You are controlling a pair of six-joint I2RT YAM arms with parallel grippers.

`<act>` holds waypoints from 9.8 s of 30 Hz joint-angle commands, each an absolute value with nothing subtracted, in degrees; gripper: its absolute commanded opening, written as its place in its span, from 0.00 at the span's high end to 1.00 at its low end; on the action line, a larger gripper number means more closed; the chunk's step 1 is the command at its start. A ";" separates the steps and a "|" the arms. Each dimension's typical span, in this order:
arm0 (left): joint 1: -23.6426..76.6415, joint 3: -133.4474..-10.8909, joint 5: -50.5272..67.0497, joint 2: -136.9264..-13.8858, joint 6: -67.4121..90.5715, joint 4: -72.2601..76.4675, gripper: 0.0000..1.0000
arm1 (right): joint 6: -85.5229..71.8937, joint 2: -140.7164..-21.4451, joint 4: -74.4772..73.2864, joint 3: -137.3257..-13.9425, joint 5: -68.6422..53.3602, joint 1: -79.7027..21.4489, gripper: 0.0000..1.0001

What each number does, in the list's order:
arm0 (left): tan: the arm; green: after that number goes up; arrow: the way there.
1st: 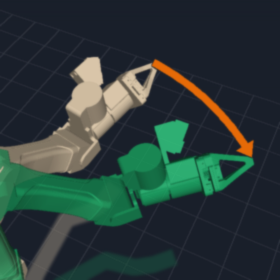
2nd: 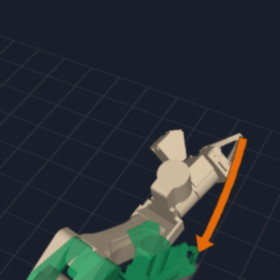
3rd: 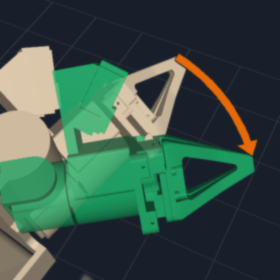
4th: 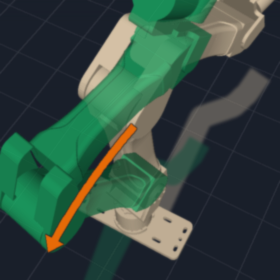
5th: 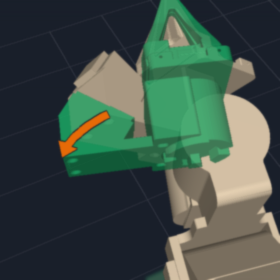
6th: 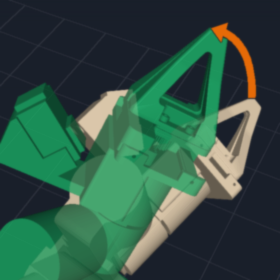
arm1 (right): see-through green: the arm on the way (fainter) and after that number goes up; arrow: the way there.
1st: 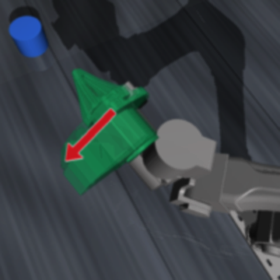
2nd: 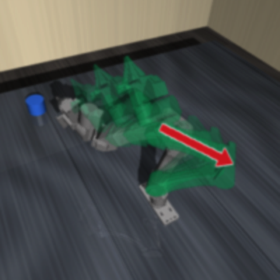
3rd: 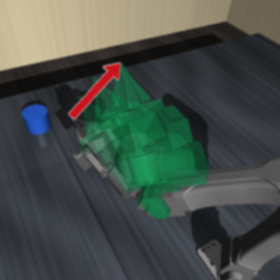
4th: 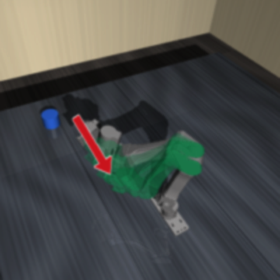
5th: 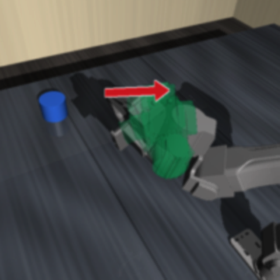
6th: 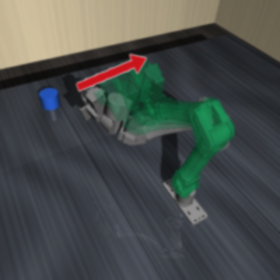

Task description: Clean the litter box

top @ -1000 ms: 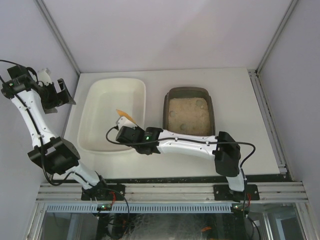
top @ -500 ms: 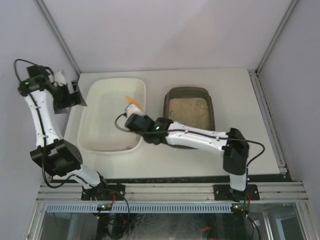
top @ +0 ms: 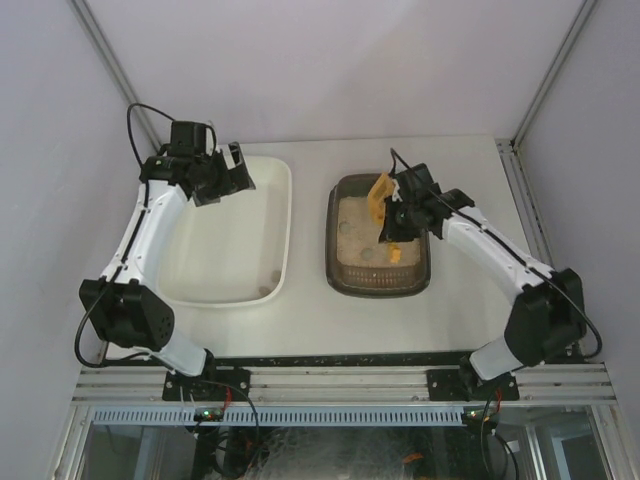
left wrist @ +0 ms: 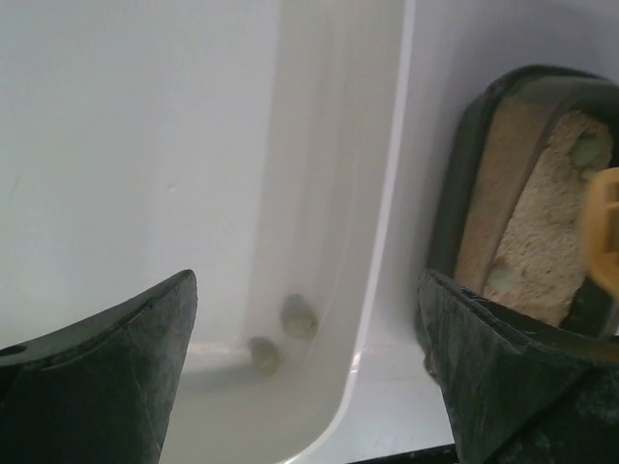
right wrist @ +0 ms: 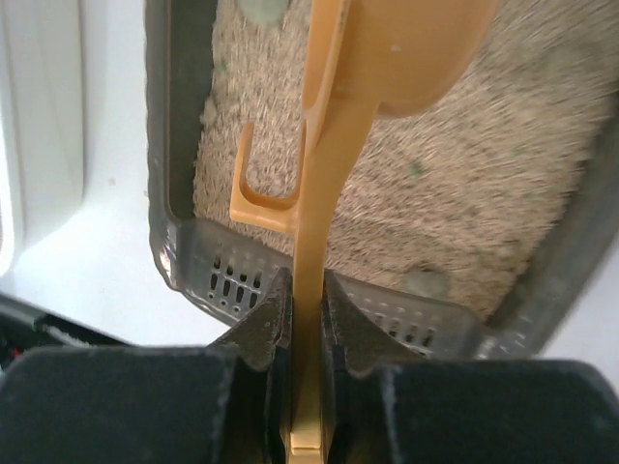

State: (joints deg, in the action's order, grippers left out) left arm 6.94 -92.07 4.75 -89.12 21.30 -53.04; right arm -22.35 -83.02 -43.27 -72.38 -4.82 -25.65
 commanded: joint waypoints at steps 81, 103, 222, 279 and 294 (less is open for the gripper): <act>5.52 -75.27 8.47 -76.53 22.52 -44.67 0.00 | -64.28 -83.28 54.43 -21.99 -47.87 -9.49 1.00; 5.62 -78.08 5.68 -77.35 19.23 -46.77 0.00 | -57.81 -79.16 36.42 -29.06 -42.20 -14.53 1.00; 7.84 -74.75 12.45 -77.75 39.36 -38.67 0.00 | -25.62 -103.16 -52.32 -76.14 -33.31 -22.34 1.00; 7.87 -71.86 4.09 -68.81 23.70 -46.31 0.00 | -57.87 -81.90 40.30 -23.72 -49.82 -14.98 1.00; 8.06 -71.53 5.07 -69.78 23.03 -46.32 0.00 | -58.55 -85.31 40.79 -25.76 -50.69 -11.87 1.00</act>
